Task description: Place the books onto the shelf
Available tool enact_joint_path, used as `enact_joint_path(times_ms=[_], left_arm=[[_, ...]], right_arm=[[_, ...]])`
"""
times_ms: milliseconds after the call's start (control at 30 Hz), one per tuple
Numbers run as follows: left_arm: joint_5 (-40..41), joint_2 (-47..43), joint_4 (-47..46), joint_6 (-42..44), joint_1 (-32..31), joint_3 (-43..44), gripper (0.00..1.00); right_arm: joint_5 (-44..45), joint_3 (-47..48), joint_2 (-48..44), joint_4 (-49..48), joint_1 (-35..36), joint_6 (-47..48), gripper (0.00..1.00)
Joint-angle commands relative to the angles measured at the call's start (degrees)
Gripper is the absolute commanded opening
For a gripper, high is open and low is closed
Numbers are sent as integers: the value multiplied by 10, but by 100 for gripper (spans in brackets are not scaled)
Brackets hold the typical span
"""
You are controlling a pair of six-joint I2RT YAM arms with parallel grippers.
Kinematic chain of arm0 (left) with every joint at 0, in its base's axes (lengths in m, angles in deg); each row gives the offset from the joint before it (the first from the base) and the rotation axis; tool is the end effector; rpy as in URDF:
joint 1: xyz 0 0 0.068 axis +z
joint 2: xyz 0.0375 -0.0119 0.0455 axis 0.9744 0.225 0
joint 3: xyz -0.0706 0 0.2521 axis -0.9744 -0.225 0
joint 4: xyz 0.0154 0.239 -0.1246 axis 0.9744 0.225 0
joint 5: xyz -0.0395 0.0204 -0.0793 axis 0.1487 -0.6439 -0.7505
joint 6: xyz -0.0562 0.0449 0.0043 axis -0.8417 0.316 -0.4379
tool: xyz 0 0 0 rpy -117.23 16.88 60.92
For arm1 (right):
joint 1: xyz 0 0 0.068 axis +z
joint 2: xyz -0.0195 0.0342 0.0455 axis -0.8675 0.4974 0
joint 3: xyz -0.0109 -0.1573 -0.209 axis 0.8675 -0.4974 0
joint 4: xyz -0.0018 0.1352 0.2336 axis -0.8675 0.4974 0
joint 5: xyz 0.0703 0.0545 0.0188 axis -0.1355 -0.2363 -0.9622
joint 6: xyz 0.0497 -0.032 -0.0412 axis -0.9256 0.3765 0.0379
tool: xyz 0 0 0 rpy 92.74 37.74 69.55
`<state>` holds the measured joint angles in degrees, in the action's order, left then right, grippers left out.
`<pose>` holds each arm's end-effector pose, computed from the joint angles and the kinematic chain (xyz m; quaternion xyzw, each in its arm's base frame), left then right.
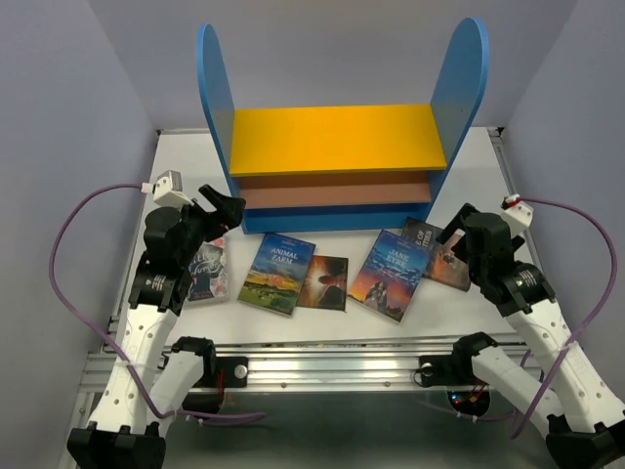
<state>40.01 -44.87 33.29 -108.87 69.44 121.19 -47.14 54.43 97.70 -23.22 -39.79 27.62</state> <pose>0.2128 -0.0372 0.3331 -0.1174 0.7326 -0.2855 0.6066 0.1772 0.0296 0.3004 0.2810 0.8132 -0.0110 0.5095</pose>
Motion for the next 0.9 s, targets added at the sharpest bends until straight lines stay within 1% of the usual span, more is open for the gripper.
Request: enact_joint_path(times_ms=[0, 100, 200, 333, 467, 500, 567, 600, 633, 700, 767, 833, 867], left_arm=[[-8, -2, -18, 8, -3, 5, 99], [-26, 2, -22, 8, -3, 3, 99], [-64, 8, -39, -1, -4, -11, 99], [-90, 32, -64, -12, -21, -31, 99], [-85, 75, -103, -23, -97, -40, 99], [-66, 84, -119, -23, -145, -37, 99], [-40, 120, -132, -24, -196, -30, 99], [-33, 134, -142, -20, -232, -26, 99], [-30, 169, -145, -14, -244, -13, 99], [-38, 205, -149, -4, -267, 11, 99], [-48, 259, -154, 6, -282, 28, 99], [-67, 294, -163, 27, -304, 55, 99], [-78, 327, -166, 37, -310, 63, 99]], right_arm=[[1, 26, -6, -26, 3, 9, 100], [-19, 22, -6, -25, 3, 21, 100], [-48, 13, 0, -22, 3, 28, 100], [-81, -9, 11, -14, 3, 27, 100], [-133, -37, 24, -4, 3, 10, 100], [-152, -43, 27, 0, 3, 2, 100], [-170, -65, 30, 2, 3, -6, 100], [-191, -74, 31, 2, 3, -19, 100], [-205, -82, 33, -3, 3, -26, 100], [-241, -107, 37, -9, 3, -38, 100], [-248, -122, 37, -13, 3, -52, 100], [-259, -155, 31, -25, 3, -74, 100], [-269, -166, 30, -51, 3, -81, 100]])
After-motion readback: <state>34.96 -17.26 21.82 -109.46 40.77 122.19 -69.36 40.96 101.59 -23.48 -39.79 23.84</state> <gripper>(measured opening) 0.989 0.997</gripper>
